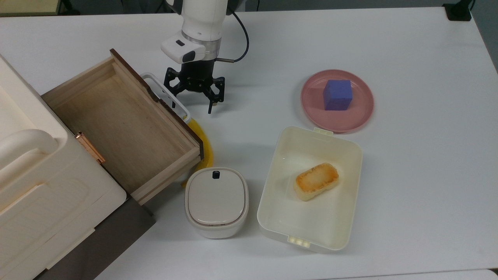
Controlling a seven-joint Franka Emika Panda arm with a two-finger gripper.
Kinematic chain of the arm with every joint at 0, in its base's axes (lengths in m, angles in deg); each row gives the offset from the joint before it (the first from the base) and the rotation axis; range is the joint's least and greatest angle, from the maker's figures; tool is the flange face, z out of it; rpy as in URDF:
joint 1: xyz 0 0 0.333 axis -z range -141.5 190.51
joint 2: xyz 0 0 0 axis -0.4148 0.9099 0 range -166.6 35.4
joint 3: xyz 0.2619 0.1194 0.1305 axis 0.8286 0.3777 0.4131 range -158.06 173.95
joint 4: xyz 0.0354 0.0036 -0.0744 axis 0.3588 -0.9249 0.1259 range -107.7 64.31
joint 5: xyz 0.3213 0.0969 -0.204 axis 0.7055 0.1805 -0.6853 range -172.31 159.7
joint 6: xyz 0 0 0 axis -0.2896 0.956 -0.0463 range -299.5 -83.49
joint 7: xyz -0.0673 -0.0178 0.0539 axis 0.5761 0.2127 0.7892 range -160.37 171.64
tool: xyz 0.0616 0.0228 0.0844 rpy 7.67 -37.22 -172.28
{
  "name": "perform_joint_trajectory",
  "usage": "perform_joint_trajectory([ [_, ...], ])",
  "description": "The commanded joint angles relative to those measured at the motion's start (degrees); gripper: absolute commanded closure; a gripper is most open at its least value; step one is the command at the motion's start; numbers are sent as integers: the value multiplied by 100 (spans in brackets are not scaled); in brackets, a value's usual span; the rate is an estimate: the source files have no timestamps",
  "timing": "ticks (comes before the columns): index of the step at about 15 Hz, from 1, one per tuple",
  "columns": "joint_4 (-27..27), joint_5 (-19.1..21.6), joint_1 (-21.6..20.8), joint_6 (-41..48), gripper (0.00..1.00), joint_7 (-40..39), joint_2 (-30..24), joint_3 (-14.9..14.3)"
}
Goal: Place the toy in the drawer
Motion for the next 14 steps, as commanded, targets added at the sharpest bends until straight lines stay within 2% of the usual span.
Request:
perform_joint_trajectory([
  [1, -77, -186, 205, -634, 1, 485, 137, -17],
  [6, -77, -229, 417, -1077, 1, 505, 199, -17],
  [8, -77, -571, 452, -1095, 1, 479, 191, -26],
  [10, -86, -660, 549, -1419, 1, 479, 190, -105],
  [14, -86, -827, 557, -1464, 3, 479, 199, -184],
])
